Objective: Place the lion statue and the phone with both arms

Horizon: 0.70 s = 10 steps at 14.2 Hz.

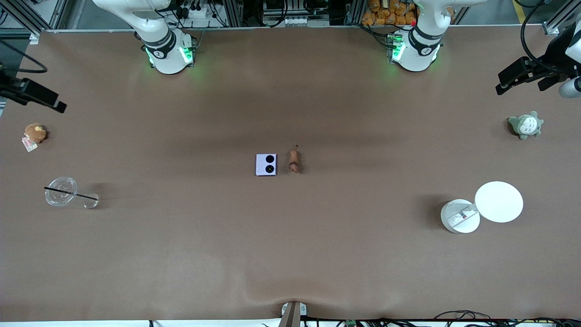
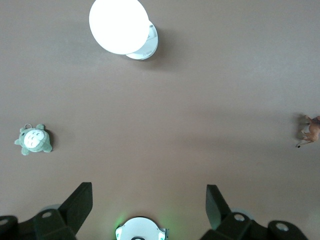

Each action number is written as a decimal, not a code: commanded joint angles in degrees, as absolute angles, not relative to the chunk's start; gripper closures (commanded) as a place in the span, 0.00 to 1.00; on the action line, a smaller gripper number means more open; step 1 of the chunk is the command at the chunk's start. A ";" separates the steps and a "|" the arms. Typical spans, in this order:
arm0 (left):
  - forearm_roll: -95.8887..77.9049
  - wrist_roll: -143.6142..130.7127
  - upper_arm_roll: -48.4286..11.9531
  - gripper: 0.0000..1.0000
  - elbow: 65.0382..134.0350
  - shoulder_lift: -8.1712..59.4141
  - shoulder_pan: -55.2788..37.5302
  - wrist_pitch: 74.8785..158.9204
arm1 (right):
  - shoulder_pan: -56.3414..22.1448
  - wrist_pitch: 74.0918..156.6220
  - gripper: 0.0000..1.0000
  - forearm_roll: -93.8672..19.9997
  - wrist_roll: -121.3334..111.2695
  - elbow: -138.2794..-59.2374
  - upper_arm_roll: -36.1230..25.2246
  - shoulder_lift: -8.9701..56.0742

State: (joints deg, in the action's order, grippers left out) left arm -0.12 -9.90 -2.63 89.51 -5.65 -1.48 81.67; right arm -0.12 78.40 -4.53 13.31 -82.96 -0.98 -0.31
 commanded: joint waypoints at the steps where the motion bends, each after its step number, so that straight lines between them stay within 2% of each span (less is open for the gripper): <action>1: 1.14 -9.58 -2.55 0.00 88.07 -5.01 -1.58 80.95 | -0.96 81.13 0.00 -2.64 12.40 -93.23 0.09 -7.89; 3: 1.14 -9.67 -2.46 0.00 87.20 -4.92 -1.58 80.95 | -1.49 81.21 0.00 1.21 6.62 -91.51 0.09 -7.30; 7: 0.44 -9.93 -2.81 0.00 86.57 -3.87 -2.63 80.60 | -1.49 81.56 0.00 1.49 6.50 -91.14 0.00 -7.03; 10: 0.44 -10.63 -6.58 0.00 87.28 -1.95 -3.51 80.68 | -1.49 81.48 0.00 1.41 5.81 -91.14 0.09 -6.77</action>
State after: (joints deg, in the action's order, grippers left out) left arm 0.04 -9.90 -4.53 88.62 -4.25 -2.64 81.59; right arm -1.25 80.79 0.13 7.00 -89.78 0.01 -5.78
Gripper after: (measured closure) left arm 0.000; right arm 0.000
